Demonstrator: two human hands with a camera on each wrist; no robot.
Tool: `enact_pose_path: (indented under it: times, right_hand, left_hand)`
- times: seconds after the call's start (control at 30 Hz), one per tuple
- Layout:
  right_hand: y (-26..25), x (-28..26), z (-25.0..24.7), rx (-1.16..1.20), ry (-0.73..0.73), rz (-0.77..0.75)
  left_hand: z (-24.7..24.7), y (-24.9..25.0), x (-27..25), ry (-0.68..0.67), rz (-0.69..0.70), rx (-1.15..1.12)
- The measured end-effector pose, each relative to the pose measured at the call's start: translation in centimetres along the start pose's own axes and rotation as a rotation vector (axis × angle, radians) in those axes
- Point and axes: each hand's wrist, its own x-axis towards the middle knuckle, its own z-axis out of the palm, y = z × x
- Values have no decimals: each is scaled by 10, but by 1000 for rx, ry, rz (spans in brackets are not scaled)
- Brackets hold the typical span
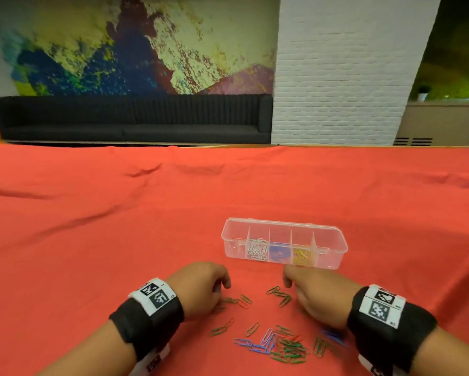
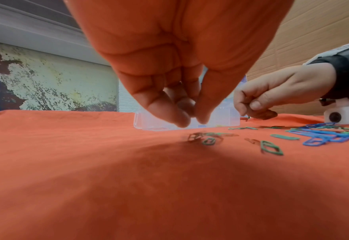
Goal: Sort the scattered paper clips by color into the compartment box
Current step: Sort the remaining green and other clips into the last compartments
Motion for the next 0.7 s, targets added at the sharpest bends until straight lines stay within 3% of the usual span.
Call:
enact_pose_path:
  times: [0.17, 0.37, 0.53, 0.6, 0.7]
  right_hand:
    - [-3, 1, 2, -109, -109, -60]
    - [-7, 0, 1, -61, -64, -26]
    - [-7, -1, -3, 55, -32, 35]
    - [-5, -1, -4, 56, -42, 56]
    - [-2, 0, -3, 22, -35, 41]
  left_hand:
    - [-3, 2, 0, 19, 17, 42]
    - [-2, 9, 2, -174, 49, 123]
    - [-13, 7, 3, -102, 18, 95]
    - [-17, 6, 7, -53, -69, -99]
    - [-20, 8, 9, -90, -272, -750]
